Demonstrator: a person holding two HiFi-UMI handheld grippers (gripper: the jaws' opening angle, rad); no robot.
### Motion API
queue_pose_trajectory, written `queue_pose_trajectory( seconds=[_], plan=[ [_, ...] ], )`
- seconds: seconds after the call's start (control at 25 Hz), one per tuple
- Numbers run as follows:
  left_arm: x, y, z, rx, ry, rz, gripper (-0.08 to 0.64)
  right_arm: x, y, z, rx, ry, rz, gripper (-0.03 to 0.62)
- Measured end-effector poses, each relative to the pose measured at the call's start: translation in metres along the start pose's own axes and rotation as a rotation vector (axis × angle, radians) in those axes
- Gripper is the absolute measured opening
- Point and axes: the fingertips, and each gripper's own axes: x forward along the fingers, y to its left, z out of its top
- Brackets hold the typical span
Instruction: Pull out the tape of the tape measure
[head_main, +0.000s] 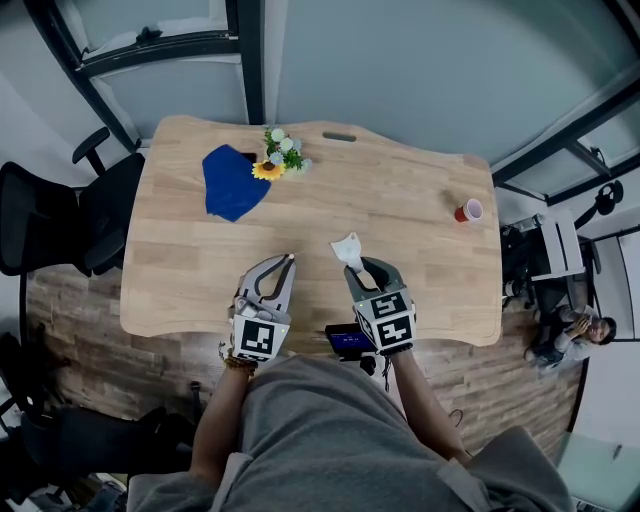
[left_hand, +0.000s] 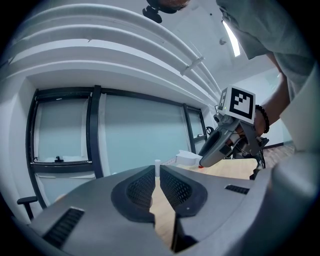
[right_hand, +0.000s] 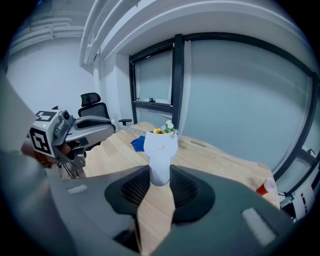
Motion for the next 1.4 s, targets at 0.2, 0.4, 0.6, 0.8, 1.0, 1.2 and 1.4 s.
queue_pose_trajectory(
  seconds=[0.2,0.4,0.6,0.8,1.0,1.2,1.4],
  plan=[
    [0.000,0.003,-0.002,-0.004,0.006,0.009,0.035,0.002,0.002,-0.004,0.001,0.008,0.004,0.131],
    [0.000,0.004,-0.003,-0.005,0.007,0.012,0.035,0.004,0.000,-0.002,0.000,0.006,0.003,0.132],
    [-0.001,0.008,-0.003,-0.028,0.006,0.026,0.035,0.005,-0.005,-0.003,0.009,0.011,-0.007,0.131],
    [-0.006,0.016,-0.007,-0.061,0.015,0.052,0.035,0.003,-0.013,-0.007,0.010,0.015,-0.016,0.132],
    [-0.006,0.015,-0.006,-0.057,0.015,0.051,0.035,0.003,-0.014,-0.008,0.017,0.018,-0.020,0.132],
    [-0.005,0.015,-0.009,-0.049,0.024,0.050,0.035,0.005,-0.015,-0.010,0.031,0.025,-0.018,0.131],
    [-0.005,0.018,-0.010,-0.044,0.031,0.059,0.035,0.008,-0.015,-0.010,0.033,0.031,-0.017,0.131]
  ],
)
